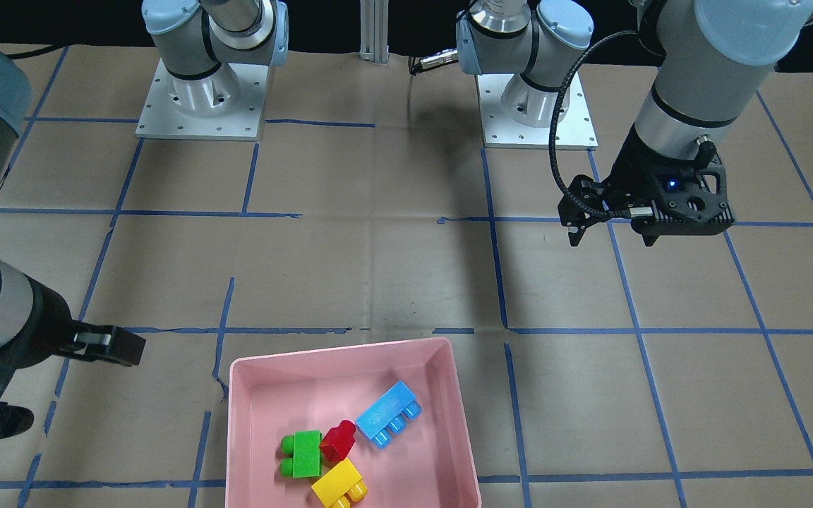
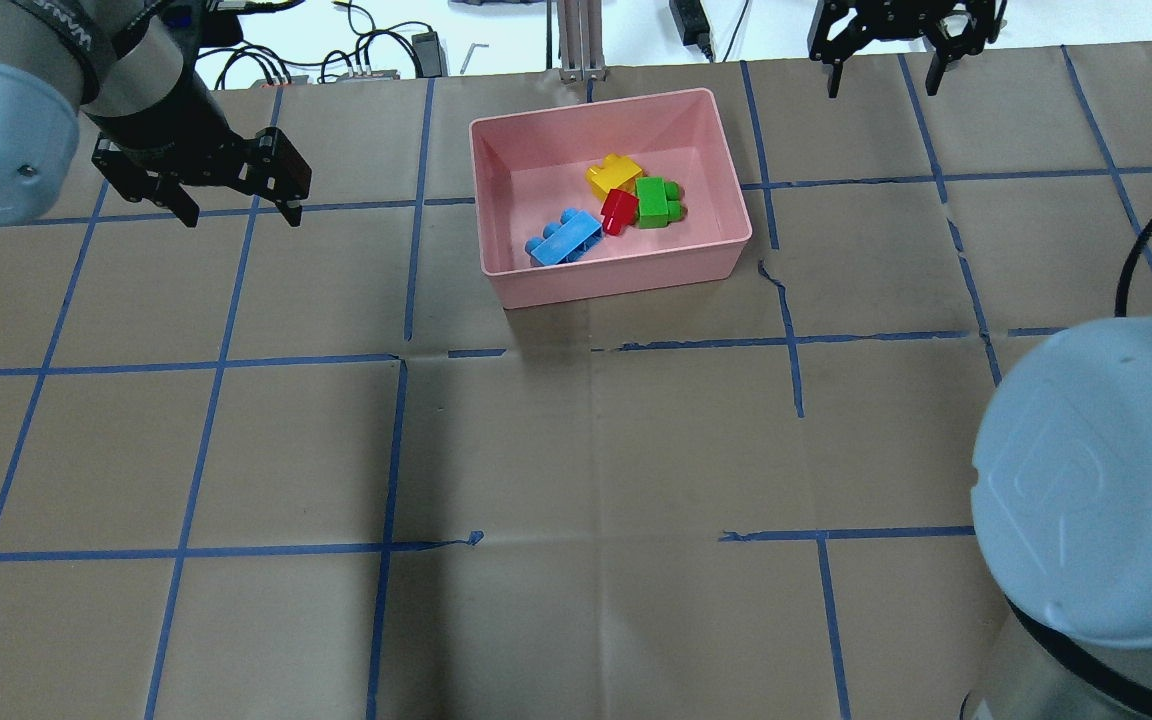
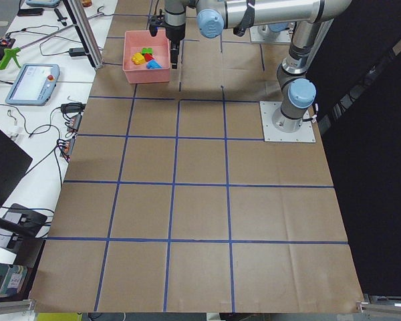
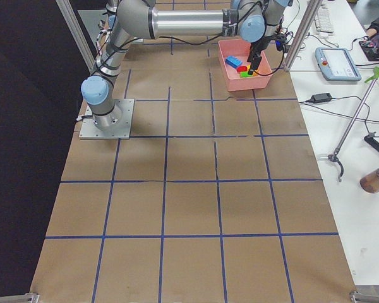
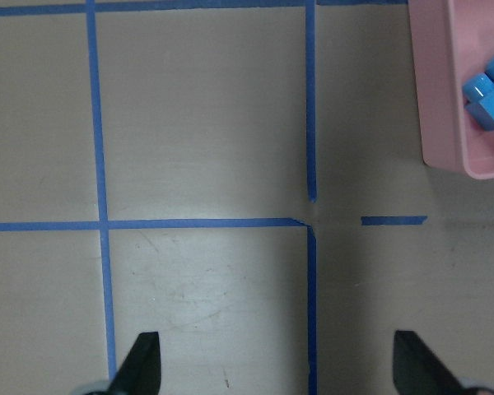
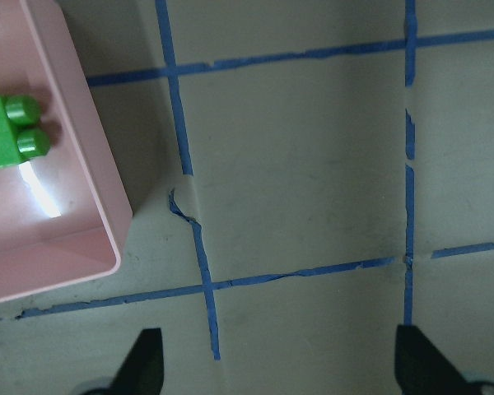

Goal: Put all blocks into box

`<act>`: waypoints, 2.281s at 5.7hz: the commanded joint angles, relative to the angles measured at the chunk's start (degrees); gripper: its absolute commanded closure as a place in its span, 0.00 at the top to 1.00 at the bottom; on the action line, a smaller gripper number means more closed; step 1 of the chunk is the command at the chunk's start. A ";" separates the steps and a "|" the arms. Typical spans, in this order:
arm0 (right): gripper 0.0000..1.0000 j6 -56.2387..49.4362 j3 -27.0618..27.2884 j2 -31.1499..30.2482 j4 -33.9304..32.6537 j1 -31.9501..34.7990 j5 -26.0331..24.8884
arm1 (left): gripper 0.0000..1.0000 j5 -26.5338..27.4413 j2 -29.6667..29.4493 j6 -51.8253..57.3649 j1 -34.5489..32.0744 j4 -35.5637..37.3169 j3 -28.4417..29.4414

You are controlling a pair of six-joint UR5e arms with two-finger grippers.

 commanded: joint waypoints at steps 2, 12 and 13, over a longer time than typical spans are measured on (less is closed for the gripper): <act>0.99 5.41 23.38 -20.13 -4.54 1.72 2.55 | 1.00 0.37 -0.29 5.34 0.91 2.01 0.05; 0.99 3.52 26.88 -25.03 -5.02 4.29 3.27 | 1.00 -0.34 -1.87 4.56 1.00 3.69 0.14; 0.99 3.52 26.80 -25.03 -5.10 4.29 3.35 | 1.00 -0.25 -1.87 4.55 1.00 3.69 0.05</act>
